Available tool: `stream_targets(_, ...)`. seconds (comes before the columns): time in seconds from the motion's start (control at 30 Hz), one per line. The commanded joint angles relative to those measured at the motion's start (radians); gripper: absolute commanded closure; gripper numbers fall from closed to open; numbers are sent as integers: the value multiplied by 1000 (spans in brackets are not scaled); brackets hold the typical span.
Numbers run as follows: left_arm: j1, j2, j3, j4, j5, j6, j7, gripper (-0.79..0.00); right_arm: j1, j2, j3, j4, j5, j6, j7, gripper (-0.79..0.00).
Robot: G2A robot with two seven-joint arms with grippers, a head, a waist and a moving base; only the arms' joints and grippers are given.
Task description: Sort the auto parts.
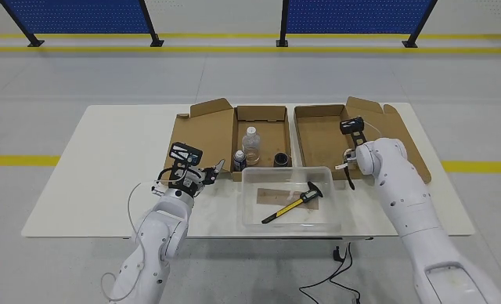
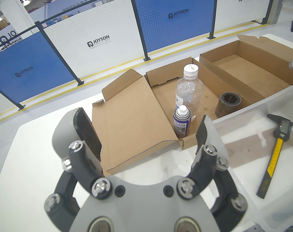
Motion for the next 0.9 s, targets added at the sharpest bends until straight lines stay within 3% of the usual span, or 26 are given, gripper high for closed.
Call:
stream_targets(0.0, 0, 0, 0, 0, 0, 0, 0, -785, 23, -10, -20, 51, 7, -8, -8, 0)
stream_targets(0.13, 0, 0, 0, 0, 0, 0, 0, -785, 66, -30, -57, 142, 21, -34, -26, -12)
stream_targets(0.2, 0, 0, 0, 0, 0, 0, 0, -785, 86, -40, -78, 180, 18, -54, -27, -86)
stream_targets(0.37, 0, 0, 0, 0, 0, 0, 0, -785, 121, -63, -116, 256, 24, -72, -48, -166)
stream_targets(0.53, 0, 0, 0, 0, 0, 0, 0, -785, 146, -77, -128, 304, 38, -90, -75, -182)
stream_targets(0.7, 0, 0, 0, 0, 0, 0, 0, -785, 163, -77, -130, 267, 23, -130, -91, -185)
stream_targets(0.87, 0, 0, 0, 0, 0, 0, 0, -785, 148, -52, -119, 101, -51, -258, -61, -194)
